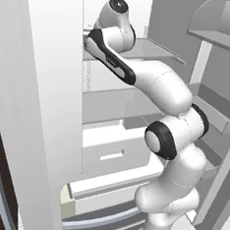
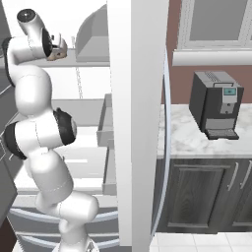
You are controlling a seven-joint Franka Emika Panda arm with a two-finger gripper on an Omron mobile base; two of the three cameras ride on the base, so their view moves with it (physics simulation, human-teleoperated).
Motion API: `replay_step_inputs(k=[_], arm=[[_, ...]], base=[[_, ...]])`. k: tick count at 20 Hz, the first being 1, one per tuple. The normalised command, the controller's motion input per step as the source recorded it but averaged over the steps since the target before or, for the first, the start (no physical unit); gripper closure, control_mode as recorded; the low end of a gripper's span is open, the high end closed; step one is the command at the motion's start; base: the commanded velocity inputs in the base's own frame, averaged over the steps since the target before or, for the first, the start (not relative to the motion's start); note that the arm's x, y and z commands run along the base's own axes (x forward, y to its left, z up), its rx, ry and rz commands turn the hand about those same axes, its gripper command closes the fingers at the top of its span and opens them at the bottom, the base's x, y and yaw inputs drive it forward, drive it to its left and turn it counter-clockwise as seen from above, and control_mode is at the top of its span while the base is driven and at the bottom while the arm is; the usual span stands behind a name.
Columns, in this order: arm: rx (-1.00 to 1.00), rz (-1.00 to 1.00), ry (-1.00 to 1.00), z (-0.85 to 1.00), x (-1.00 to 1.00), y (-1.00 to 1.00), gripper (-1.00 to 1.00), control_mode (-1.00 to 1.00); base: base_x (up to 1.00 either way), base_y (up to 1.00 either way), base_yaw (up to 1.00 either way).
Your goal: Gather the lemon wedge and lemon from the fridge and place them on a tray on the dining counter. Then gather the steaks from the fridge and place them on the other tray.
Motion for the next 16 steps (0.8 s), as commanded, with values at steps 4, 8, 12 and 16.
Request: replay_step_inputs(k=[4, 8, 12, 16], arm=[[-0.01, -0.02, 0.06, -0.03, 0.31, 0.15, -1.00, -1.00], [0.00, -0.02, 0.04, -0.03, 0.33, 0.10, -1.00, -1.00], [0.00, -0.02, 0.04, -0.03, 0.34, 0.12, -1.00, -1.00], [-0.01, -0.02, 0.03, -0.07, 0.22, 0.14, 1.00, -1.00]], base=[[0.00, 0.00, 0.00], [0.00, 0.00, 0.00], [0.00, 0.00, 0.00], [0.00, 0.00, 0.00]])
